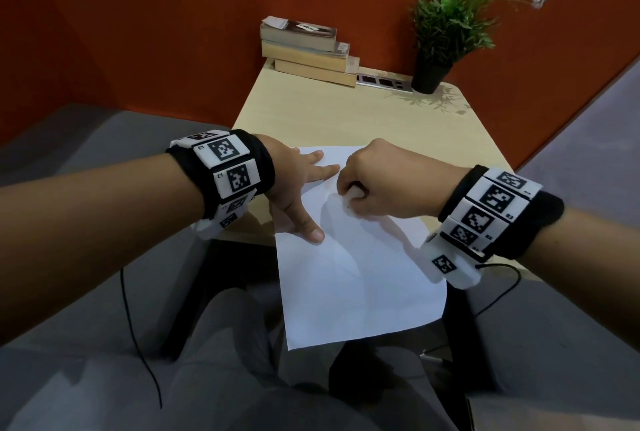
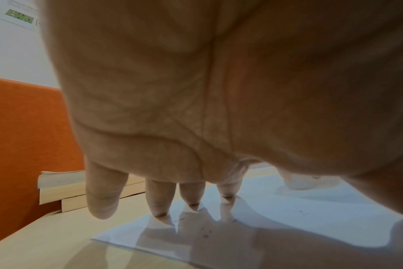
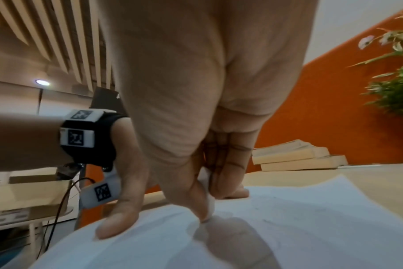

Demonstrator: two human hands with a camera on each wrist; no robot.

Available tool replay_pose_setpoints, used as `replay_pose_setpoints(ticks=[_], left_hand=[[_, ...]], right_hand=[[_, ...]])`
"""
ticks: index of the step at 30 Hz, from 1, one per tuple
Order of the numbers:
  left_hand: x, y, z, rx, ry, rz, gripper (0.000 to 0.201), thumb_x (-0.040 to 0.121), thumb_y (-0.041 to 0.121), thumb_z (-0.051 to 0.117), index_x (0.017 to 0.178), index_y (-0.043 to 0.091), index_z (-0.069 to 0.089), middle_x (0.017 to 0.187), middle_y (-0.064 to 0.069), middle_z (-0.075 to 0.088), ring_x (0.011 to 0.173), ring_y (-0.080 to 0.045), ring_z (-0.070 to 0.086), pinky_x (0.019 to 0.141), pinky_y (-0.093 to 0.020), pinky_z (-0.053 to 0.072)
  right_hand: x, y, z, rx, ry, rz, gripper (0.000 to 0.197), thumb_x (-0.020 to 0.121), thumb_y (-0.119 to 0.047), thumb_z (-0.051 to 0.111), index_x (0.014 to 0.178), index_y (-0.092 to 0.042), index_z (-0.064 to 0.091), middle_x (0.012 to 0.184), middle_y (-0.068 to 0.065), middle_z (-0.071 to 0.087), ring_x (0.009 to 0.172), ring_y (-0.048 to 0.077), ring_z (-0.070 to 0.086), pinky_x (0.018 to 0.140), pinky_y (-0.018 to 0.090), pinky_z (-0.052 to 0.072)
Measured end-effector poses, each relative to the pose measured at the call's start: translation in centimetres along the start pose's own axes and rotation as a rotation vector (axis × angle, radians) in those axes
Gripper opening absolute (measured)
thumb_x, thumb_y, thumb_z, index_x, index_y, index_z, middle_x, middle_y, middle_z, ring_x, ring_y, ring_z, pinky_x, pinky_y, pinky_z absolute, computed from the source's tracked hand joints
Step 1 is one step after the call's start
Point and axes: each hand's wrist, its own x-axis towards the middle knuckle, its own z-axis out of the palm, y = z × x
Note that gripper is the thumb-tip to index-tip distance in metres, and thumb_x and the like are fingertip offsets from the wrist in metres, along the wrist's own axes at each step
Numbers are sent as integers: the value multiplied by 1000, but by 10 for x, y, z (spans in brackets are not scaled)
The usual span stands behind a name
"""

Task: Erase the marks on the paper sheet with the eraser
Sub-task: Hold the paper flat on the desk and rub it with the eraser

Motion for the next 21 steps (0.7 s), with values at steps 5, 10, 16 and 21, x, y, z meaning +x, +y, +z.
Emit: replay_pose_setpoints(ticks=[5,10,16,21], left_hand=[[-4,0,-3,-15,11,12,146,46,97,58,158,50,-21,171,11,-23,160,-27,-9,126,-60,10],[-6,-1,0,-32,9,46,139,45,99,55,153,60,-22,171,8,-24,160,-31,-11,125,-63,8],[-7,1,-3,-8,1,25,136,47,99,55,154,60,-19,171,8,-25,160,-31,-11,126,-62,9],[-10,4,-4,9,-11,13,136,46,97,54,154,59,-20,170,8,-26,160,-30,-11,126,-61,9]], right_hand=[[-11,16,-15,40,84,17,21,96,-23,70,115,-20,80,91,-7,77,79,13,58,71,25,45],[-30,27,-3,92,-25,88,25,96,-31,79,119,-23,80,91,-19,71,77,-1,56,67,11,38],[-28,25,-4,104,-1,89,23,94,-25,77,117,-24,80,95,-15,69,79,1,55,66,8,36],[-13,14,-4,109,57,85,18,95,-23,71,109,-18,82,93,-6,73,88,15,61,79,33,54]])
